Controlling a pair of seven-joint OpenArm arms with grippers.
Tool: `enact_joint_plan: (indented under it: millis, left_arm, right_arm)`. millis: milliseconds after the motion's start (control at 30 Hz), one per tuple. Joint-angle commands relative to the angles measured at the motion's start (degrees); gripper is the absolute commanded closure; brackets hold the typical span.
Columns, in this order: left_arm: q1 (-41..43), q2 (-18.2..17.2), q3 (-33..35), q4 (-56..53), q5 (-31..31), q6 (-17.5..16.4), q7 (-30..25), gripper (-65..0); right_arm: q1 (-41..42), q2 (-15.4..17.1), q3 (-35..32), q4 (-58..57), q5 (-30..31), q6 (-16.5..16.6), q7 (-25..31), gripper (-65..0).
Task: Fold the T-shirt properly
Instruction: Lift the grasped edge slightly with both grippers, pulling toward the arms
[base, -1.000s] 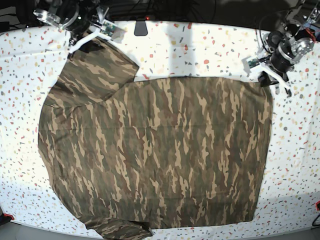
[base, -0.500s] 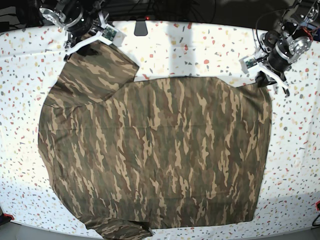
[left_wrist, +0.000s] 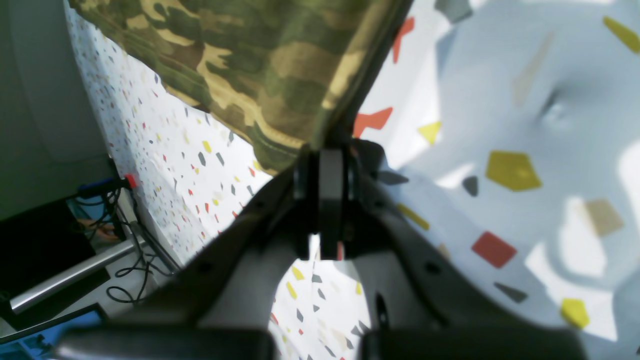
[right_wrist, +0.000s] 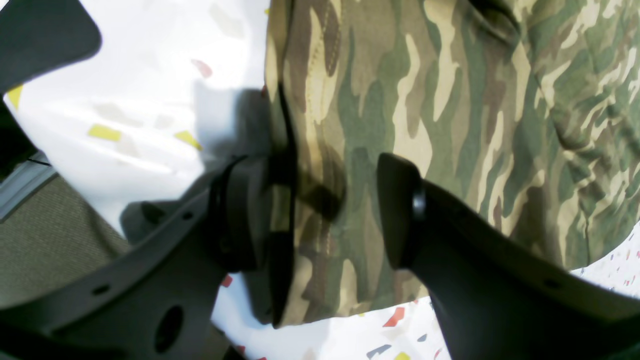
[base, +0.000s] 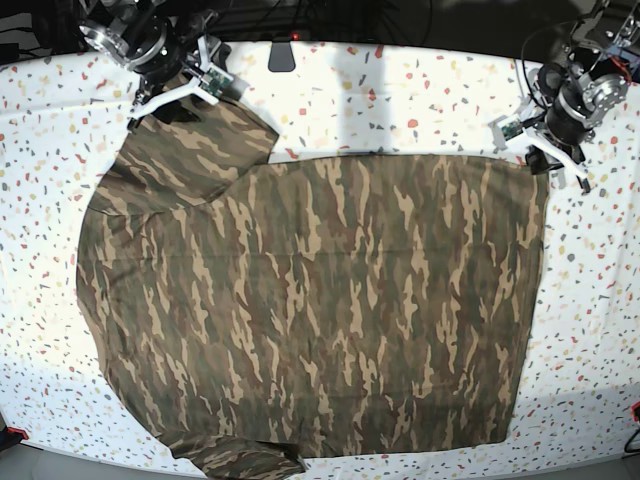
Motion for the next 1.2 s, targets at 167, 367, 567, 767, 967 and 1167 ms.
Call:
enact_joint_plan:
  millis: [167,367,567,767,967,1167]
  left_arm:
    - [-0.2,-1.0,-0.3,0.5,0.0,0.0,0.2,0.0]
    - [-0.2,-1.0,-0.3,0.5,0.0,0.0,0.2,0.0]
    - [-0.2,-1.0,-0.3,0.5,0.0,0.0,-0.1,0.0]
    - [-0.2,-1.0,-0.3,0.5,0.0,0.0,-0.1,0.0]
    - [-0.2,-1.0,-0.3,0.5,0.0,0.1,-0.3,0.0]
    - [-0.2,-1.0,-0.3,0.5,0.0,4.8,-0.2,0.0]
  right_arm:
    - [-0.5,0.9,0.2,-0.9,-2.8,0.0,-9.3,-27.7]
    - [-0.4,0.9,0.2,-0.9,-2.7,-0.2,-9.2,-10.6]
    - [-0.4,0.9,0.2,-0.9,-2.7,-0.5,-9.2,-2.2]
    - [-0.2,1.7,0.2,-0.9,-2.8,-8.3,-9.2,-0.1]
    - [-0.1,4.8,0.2,-0.9,-5.5,-10.2,-9.0,0.0]
    - [-0.1,5.0,0.2,0.0,-7.0,-12.4,-9.0,0.0]
